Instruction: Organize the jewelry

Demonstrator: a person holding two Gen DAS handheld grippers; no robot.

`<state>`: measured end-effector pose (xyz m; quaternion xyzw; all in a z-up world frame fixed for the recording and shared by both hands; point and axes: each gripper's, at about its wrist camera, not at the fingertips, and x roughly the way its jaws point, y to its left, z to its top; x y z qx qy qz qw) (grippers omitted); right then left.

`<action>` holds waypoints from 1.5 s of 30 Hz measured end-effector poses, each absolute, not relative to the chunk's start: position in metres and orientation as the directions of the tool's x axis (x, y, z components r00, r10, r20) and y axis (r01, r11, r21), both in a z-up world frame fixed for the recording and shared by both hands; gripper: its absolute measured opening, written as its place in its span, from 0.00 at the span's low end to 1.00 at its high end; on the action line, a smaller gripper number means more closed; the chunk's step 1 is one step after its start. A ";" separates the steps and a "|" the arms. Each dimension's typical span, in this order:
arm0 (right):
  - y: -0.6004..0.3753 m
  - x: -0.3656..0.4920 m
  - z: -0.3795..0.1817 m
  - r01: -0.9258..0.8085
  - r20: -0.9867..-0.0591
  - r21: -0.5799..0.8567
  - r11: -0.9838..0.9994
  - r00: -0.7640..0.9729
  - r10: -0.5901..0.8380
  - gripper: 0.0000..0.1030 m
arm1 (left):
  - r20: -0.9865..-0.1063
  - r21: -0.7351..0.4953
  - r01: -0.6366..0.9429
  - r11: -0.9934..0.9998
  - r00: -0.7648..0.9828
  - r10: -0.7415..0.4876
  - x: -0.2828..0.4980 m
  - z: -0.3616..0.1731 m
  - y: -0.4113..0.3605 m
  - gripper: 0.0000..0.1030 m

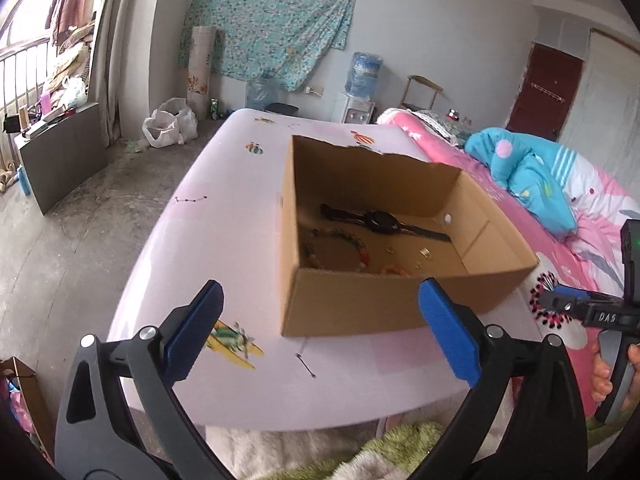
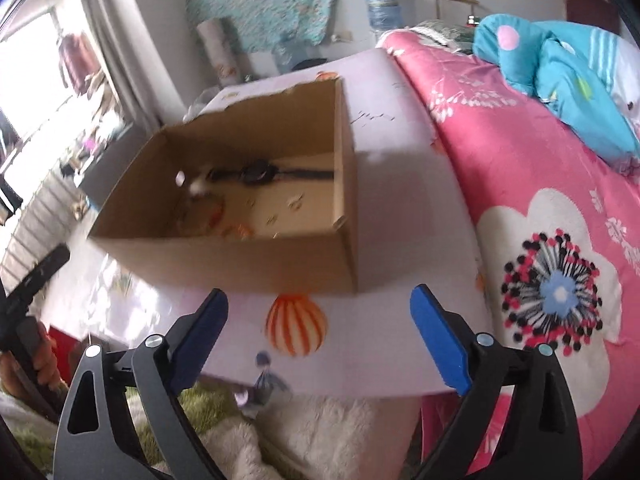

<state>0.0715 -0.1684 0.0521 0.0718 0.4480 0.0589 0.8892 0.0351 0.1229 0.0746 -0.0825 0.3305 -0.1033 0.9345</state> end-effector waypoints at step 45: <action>-0.104 0.096 0.036 0.033 -0.853 0.093 0.995 0.518 0.063 0.94 | -0.851 -0.049 -0.018 0.999 0.524 -0.032 0.070 0.025 0.076 0.92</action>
